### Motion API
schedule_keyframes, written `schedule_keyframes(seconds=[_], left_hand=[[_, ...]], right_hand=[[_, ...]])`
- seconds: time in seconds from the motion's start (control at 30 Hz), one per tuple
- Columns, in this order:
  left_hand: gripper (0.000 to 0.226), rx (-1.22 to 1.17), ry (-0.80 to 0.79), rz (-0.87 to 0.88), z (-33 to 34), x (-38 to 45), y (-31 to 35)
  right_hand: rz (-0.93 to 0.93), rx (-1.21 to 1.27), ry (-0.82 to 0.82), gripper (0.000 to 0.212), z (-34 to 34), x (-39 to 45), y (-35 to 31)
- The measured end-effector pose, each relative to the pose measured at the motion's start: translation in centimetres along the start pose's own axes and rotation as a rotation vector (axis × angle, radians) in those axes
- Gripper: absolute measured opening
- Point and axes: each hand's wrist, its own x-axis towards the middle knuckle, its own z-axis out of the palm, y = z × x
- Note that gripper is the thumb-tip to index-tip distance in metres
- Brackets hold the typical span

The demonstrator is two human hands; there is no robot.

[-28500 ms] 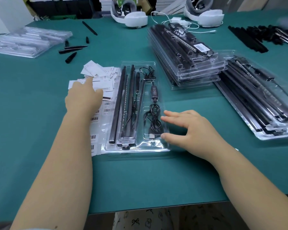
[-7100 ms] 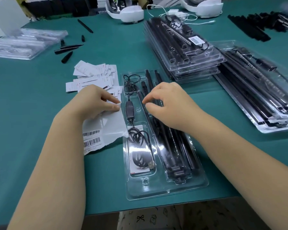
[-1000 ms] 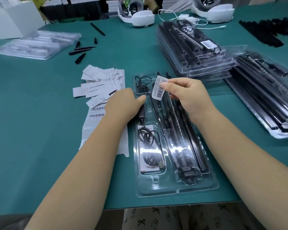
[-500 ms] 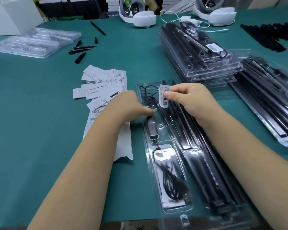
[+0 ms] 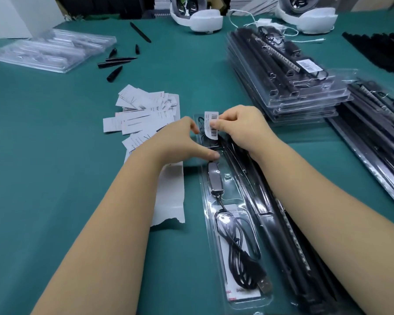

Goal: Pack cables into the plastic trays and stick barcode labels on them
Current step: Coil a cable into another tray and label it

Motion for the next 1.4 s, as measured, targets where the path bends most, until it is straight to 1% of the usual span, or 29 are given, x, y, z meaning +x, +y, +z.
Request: schedule_keyframes(seconds=[0.07, 0.2, 0.33, 0.53, 0.63, 0.73, 0.8, 0.9, 0.97, 1.03, 1.17, 1.2, 1.27, 1.33, 1.4], left_hand=[[0.061, -0.023, -0.023, -0.002, -0.2, 0.0, 0.0], [0.047, -0.044, 0.031, -0.013, -0.3, 0.3, 0.4], [0.047, 0.021, 0.053, -0.017, 0.2, 0.2, 1.1], [0.048, 0.028, 0.082, -0.036, 0.4, 0.3, 1.2], [0.042, 0.069, 0.095, -0.043, 0.5, 0.4, 1.3], [0.037, 0.069, 0.079, -0.043, 0.6, 0.5, 1.3], [0.034, 0.045, 0.049, -0.041, 0.3, 0.4, 1.1], [0.032, 0.009, -0.012, -0.042, -0.2, 0.3, 1.0], [0.038, -0.023, -0.035, -0.050, -0.3, 0.4, 0.9], [0.039, -0.030, -0.044, -0.056, -0.2, 0.4, 0.8], [0.014, -0.080, -0.047, -0.098, -0.2, 0.6, 1.0], [0.011, -0.099, -0.042, -0.112, -0.2, 0.6, 1.0], [0.011, -0.092, -0.042, -0.110, -0.2, 0.5, 1.0], [0.020, -0.034, -0.058, -0.072, -0.2, 0.4, 1.1], [0.026, 0.025, -0.066, -0.038, -0.1, 0.3, 1.1]], right_hand=[[-0.016, 0.002, 0.006, 0.020, -0.1, 0.1, 0.1], [-0.027, -0.022, -0.007, 0.019, 0.0, 0.5, 0.7], [-0.052, -0.058, -0.031, 0.032, 0.1, 0.8, 1.2], [-0.114, -0.176, -0.050, 0.027, 0.0, 0.9, 1.3], [-0.129, -0.232, -0.063, 0.025, 0.0, 1.0, 1.3], [-0.122, -0.239, -0.096, 0.023, -0.3, 1.0, 1.2], [-0.114, -0.249, -0.152, 0.018, -0.7, 1.1, 1.1], [-0.117, -0.279, -0.236, 0.029, -1.0, 1.4, 1.3], [-0.135, -0.302, -0.252, 0.037, -1.2, 1.4, 1.4], [-0.152, -0.314, -0.243, 0.037, -1.2, 1.4, 1.5], [-0.155, -0.324, -0.183, 0.039, -0.6, 1.4, 1.7], [-0.151, -0.325, -0.165, 0.041, -0.4, 1.3, 1.7], [-0.138, -0.321, -0.137, 0.039, -0.1, 1.3, 1.7], [-0.127, -0.319, -0.122, 0.034, 0.1, 1.3, 1.7], [-0.118, -0.328, -0.110, 0.035, 0.3, 1.5, 1.8]])
